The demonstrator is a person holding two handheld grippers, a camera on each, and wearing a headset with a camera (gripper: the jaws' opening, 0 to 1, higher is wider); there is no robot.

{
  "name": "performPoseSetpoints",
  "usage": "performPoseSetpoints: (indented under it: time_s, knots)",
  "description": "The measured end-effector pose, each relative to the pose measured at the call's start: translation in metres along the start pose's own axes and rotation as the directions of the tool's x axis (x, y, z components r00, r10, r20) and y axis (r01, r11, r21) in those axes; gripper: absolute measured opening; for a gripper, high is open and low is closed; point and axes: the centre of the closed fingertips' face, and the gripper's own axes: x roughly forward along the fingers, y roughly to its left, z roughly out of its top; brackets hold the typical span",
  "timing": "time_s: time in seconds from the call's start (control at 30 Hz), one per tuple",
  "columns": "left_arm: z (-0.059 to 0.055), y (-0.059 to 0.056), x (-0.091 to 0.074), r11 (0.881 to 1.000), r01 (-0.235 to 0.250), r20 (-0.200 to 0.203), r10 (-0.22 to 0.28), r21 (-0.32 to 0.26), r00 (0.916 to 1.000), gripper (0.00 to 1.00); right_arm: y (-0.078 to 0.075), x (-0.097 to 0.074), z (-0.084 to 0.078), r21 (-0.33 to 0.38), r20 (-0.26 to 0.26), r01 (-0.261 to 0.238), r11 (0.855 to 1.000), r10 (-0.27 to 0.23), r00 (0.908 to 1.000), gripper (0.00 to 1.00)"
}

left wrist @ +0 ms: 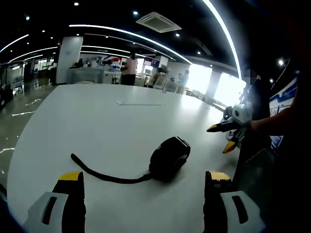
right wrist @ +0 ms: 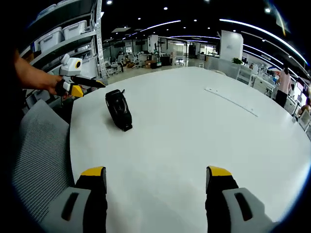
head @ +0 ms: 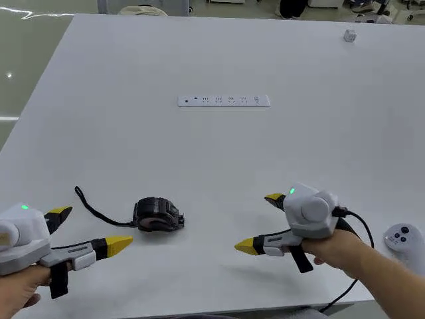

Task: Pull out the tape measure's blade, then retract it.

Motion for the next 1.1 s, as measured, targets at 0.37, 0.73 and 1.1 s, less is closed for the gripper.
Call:
performPoseSetpoints:
  time_s: [0.37,0.73,1.1]
  knots:
    - [-0.004,0.009,-0.029,0.999,-0.036,0.001,0.036,0.023,0.9994,1.00,-0.037,-0.073,-0.030,0.105,0.042,0.137,0.985,-0.142,0.9889,1.00]
    - [-0.010,0.013,-0.047,0.999,-0.002,-0.041,0.003,0.042,0.9991,1.00,-0.045,-0.120,-0.069,0.115,-0.004,0.208,0.971,-0.209,0.9778,1.00]
    - [-0.007,0.023,-0.054,0.999,-0.027,-0.040,0.028,0.041,0.9988,1.00,-0.046,-0.131,-0.070,0.133,0.011,0.224,0.966,-0.227,0.9739,1.00]
